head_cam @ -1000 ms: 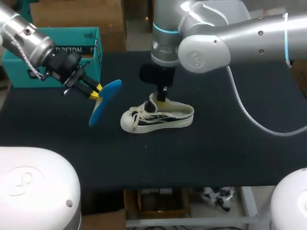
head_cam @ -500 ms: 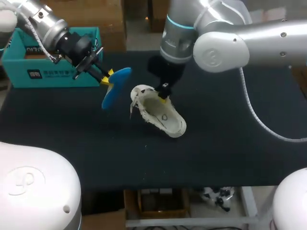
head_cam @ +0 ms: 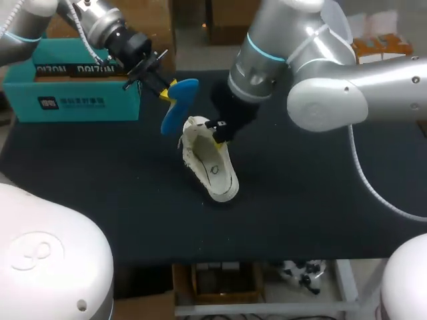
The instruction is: Open the shoe tongue, take the insole out of the shoe, put the insole back into the shoe, and pack the shoe into the shoebox
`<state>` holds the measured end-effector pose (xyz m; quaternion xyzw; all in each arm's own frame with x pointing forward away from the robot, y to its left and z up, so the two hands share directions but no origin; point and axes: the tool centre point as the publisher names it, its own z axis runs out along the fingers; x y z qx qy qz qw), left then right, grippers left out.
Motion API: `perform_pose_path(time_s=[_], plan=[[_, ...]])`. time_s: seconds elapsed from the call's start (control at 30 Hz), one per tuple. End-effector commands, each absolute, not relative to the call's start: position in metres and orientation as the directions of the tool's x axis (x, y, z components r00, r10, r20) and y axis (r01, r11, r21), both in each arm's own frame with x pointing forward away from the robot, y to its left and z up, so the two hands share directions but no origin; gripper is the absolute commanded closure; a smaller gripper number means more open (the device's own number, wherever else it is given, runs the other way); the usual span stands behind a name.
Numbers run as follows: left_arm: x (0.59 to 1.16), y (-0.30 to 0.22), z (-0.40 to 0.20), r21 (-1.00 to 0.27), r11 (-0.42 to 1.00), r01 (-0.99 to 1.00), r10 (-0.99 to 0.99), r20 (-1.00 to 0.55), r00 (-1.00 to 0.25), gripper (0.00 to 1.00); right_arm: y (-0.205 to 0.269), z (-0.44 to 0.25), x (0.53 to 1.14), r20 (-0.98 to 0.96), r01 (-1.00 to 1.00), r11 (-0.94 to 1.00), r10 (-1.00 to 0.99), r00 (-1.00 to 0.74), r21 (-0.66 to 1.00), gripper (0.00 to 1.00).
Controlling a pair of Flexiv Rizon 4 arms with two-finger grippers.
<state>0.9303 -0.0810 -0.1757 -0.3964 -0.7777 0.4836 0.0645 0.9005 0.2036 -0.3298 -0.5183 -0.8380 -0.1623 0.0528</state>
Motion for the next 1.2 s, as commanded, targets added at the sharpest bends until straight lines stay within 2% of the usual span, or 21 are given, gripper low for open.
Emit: perform_pose_path(time_s=[0.03,0.4,0.43,0.47,0.73,1.03,1.2], plan=[[0.946,-0.084,-0.18,-0.837,0.17,0.521,0.801,-0.191,-0.567,1.0,0.203,-0.337,0.894,0.265,0.877,0.313,0.868,-0.42,0.365,1.0],[0.949,-0.093,-0.19,-0.843,0.16,0.513,0.818,-0.177,-0.547,1.0,0.191,-0.344,0.89,0.287,0.89,0.259,0.88,-0.377,0.375,1.0],[0.949,-0.093,-0.19,-0.844,0.16,0.511,0.818,-0.176,-0.547,1.0,0.189,-0.344,0.89,0.294,0.891,0.258,0.878,-0.378,0.373,0.94],[0.948,-0.093,-0.19,-0.845,0.16,0.51,0.818,-0.176,-0.548,1.0,0.187,-0.344,0.891,0.295,0.891,0.258,0.877,-0.378,0.375,0.0],[0.934,-0.093,-0.187,-0.843,0.14,0.519,0.817,-0.198,-0.542,1.0,0.169,-0.334,0.883,0.301,0.894,0.258,0.877,-0.376,0.366,0.0],[0.901,-0.098,-0.177,-0.856,0.044,0.515,0.837,-0.25,-0.487,1.0,0.142,-0.306,0.853,0.352,0.884,0.235,0.852,-0.387,0.403,0.0],[0.893,-0.1,-0.172,-0.864,0.054,0.5,0.837,-0.234,-0.495,1.0,0.142,-0.306,0.853,0.352,0.884,0.235,0.852,-0.387,0.403,0.0]])
